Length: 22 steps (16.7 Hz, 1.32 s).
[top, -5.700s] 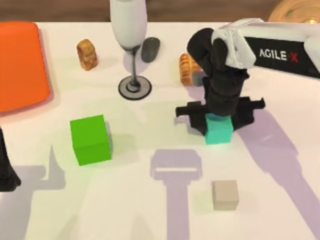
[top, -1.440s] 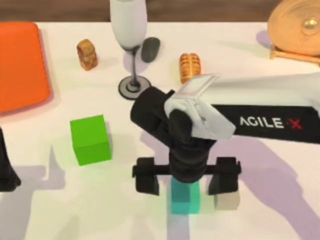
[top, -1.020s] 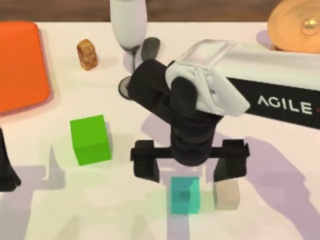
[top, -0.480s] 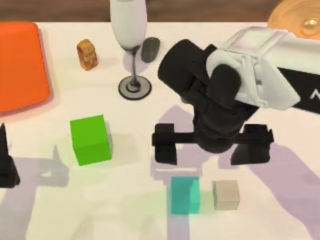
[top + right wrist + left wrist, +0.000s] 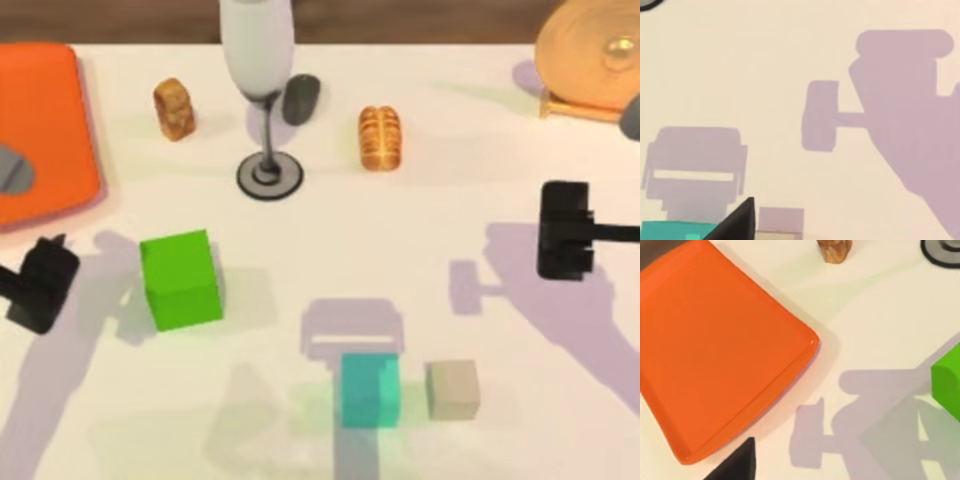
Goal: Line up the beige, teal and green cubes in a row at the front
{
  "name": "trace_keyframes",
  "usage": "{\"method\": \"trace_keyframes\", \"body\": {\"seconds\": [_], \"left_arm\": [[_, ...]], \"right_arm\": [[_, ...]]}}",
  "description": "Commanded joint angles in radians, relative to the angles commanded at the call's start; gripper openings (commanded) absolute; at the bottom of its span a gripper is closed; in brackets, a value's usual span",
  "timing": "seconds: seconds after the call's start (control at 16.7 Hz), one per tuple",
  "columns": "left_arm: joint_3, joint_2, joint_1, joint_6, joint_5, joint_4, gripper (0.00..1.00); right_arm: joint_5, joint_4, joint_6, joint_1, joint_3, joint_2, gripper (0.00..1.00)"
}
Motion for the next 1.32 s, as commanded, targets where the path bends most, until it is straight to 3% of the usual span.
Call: {"method": "trace_keyframes", "body": {"seconds": [0.3, 0.72, 1.02, 1.32], "left_arm": [[0.352, 0.522, -0.083, 0.232, -0.001, -0.278, 1.00], [0.758, 1.034, -0.177, 0.485, 0.002, -0.567, 1.00], [0.901, 1.195, -0.208, 0.570, 0.004, -0.654, 1.00], [0.909, 1.204, -0.205, 0.575, 0.004, -0.658, 1.00]], "right_arm": [[-0.002, 0.257, -0.221, -0.217, -0.406, -0.514, 1.00], [-0.102, 0.581, -0.422, -0.437, -0.800, -0.959, 1.00], [-0.163, 0.702, -0.471, -0.503, -0.908, -1.098, 1.00], [-0.166, 0.708, -0.473, -0.506, -0.912, -1.102, 1.00]]}}
